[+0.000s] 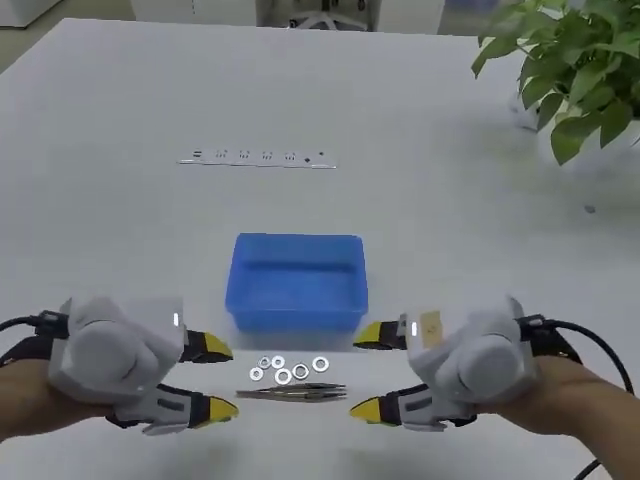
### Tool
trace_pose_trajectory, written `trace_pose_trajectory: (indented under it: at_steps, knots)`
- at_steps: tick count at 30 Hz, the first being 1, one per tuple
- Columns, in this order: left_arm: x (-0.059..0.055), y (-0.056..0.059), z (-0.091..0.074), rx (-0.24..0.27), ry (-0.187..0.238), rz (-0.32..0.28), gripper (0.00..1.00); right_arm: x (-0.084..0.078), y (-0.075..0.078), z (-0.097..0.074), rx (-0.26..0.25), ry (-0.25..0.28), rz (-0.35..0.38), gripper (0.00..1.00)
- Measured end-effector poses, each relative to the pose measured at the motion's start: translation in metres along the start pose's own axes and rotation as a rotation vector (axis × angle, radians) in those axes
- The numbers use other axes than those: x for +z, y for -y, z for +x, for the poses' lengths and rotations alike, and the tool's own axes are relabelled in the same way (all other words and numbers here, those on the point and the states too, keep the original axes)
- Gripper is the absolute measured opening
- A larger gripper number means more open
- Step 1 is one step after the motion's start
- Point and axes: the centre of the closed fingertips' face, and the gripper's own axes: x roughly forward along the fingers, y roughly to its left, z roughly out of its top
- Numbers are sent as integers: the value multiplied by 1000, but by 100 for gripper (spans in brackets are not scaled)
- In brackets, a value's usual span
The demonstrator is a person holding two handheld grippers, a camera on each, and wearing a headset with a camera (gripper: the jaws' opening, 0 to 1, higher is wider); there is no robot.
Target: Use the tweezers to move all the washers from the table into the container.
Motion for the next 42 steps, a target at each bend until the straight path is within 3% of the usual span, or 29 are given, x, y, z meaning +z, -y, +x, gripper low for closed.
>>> trace_pose_trajectory:
  at_steps: [15, 26, 42]
  knots:
    - [0, 2, 20, -79, -12, -10, 20, 5, -6, 36, 122, -7, 36, 24]
    - [-7, 3, 27, -112, -41, -13, 14, 1, -8, 52, 149, -23, 57, 19]
    - [-10, 4, 32, -127, -51, -15, 7, -2, -7, 55, 142, -36, 77, 14]
